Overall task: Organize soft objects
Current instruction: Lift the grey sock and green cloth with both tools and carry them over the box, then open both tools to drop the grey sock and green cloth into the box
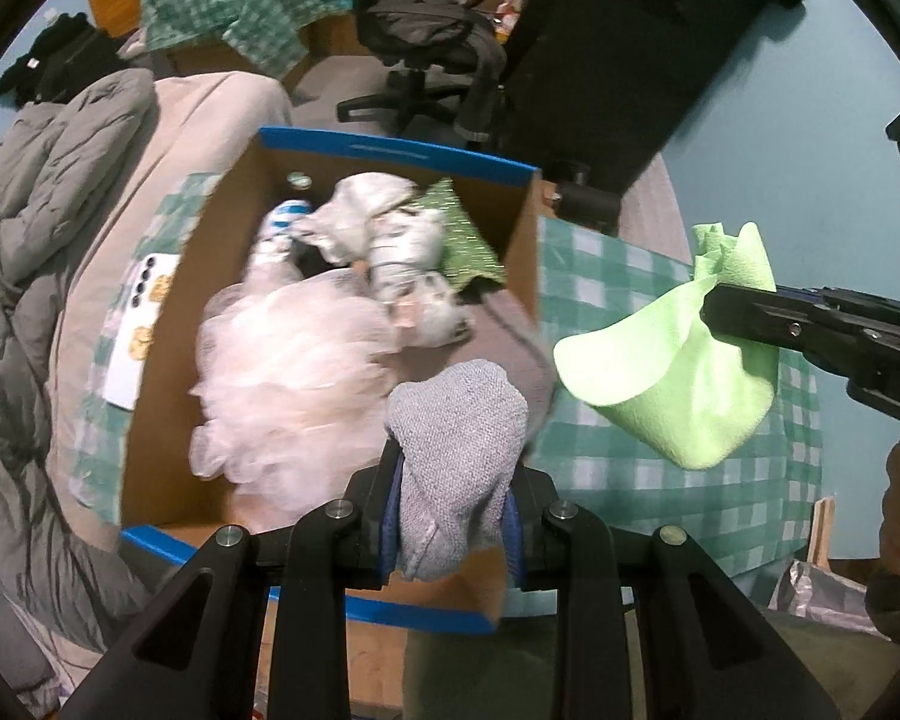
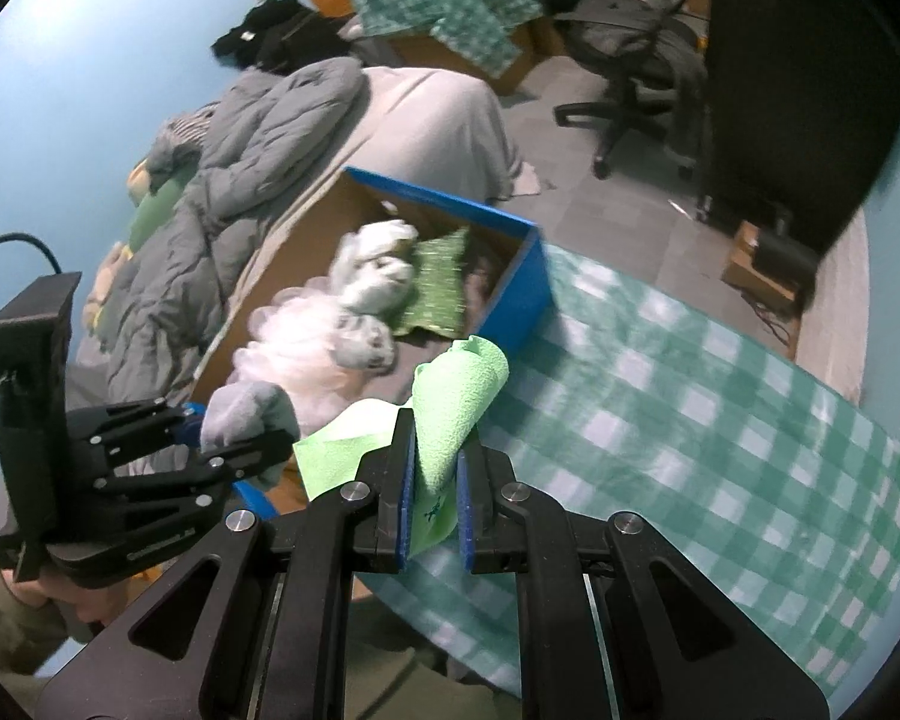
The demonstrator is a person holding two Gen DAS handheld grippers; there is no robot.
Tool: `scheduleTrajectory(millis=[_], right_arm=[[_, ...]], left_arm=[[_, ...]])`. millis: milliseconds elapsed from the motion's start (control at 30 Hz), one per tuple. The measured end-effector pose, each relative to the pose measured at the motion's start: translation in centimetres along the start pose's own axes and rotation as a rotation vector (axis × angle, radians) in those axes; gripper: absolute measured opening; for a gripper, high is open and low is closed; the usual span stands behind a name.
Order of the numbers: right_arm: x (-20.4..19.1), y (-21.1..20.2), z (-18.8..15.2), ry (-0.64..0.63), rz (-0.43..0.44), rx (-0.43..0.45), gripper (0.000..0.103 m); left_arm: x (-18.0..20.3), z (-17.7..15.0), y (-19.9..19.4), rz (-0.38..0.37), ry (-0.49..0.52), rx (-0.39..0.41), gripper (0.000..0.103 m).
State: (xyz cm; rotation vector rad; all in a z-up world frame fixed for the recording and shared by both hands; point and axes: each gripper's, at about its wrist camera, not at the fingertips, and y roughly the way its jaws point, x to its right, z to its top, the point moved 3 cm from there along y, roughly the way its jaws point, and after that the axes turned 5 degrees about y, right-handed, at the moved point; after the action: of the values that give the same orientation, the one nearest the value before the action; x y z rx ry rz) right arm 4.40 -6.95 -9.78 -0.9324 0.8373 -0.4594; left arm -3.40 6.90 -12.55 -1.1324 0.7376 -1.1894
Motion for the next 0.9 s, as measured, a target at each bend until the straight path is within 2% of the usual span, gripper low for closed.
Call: scheduleTrajectory(millis=[400, 600, 733, 833, 900], right_arm=[[-6.3, 3.8, 0.3, -0.114, 0.044, -0.059, 0.01], [-8.3, 6.2, -0.1, -0.15, 0.032, -0.1, 0.01], [-8.9, 7.8, -0.7, -0.164, 0.022, -0.134, 0.01], [-9.2, 8.7, -1.1, -0.169, 0.013, -0.157, 0.01], [-9.2, 9.2, -1.3, -0.162, 0.009, -0.166, 0.016]], left_arm=[[-4.7, -1.2, 0.1, 0.025, -0.038, -0.014, 0.027], [-6.2, -1.8, 1.2, 0.032, -0.033, -0.038, 0.028], [-7.1, -2.0, 2.0, 0.007, -0.046, -0.045, 0.03], [-7.5, -2.0, 2.4, 0.01, -0.047, -0.045, 0.036], [-7.8, -1.9, 2.6, 0.0, -0.054, -0.043, 0.048]])
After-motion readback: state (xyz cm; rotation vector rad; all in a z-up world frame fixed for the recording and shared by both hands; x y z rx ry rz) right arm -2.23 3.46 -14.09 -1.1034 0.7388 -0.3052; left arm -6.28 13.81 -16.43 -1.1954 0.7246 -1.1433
